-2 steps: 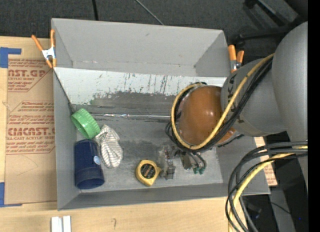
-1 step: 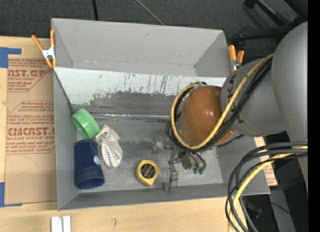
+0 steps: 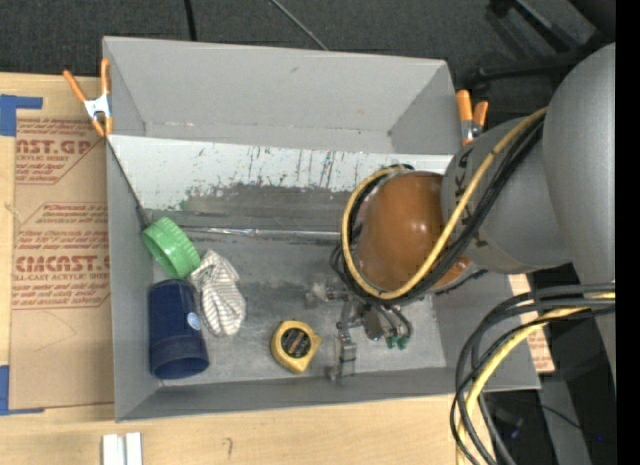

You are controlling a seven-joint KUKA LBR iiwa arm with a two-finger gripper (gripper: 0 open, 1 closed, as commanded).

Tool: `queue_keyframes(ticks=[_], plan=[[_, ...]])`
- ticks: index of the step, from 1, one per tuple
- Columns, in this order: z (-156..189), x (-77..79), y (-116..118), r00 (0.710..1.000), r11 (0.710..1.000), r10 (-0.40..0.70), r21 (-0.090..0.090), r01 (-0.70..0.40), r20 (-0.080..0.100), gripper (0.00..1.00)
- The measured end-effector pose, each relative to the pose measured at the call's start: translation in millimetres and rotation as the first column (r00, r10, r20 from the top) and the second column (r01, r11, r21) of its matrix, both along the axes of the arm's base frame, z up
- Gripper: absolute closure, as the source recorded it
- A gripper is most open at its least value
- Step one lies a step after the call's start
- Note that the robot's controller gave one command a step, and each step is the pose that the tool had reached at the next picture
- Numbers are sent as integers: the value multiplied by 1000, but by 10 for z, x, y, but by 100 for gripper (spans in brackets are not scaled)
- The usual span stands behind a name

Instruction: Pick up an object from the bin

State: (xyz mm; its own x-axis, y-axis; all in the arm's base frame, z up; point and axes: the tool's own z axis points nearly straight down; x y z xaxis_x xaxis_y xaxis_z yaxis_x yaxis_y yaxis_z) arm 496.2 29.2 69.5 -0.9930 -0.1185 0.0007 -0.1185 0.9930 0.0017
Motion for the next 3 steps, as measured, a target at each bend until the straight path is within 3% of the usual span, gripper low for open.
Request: queue_keyframes(ticks=[1, 2, 3], plan=[[6, -14, 184, 990, 990, 141, -4, -141, 5, 0], [15, -35, 405, 977, 977, 214, 0, -214, 10, 0], [23, -38, 394, 986, 986, 169, 0, -169, 10, 0]])
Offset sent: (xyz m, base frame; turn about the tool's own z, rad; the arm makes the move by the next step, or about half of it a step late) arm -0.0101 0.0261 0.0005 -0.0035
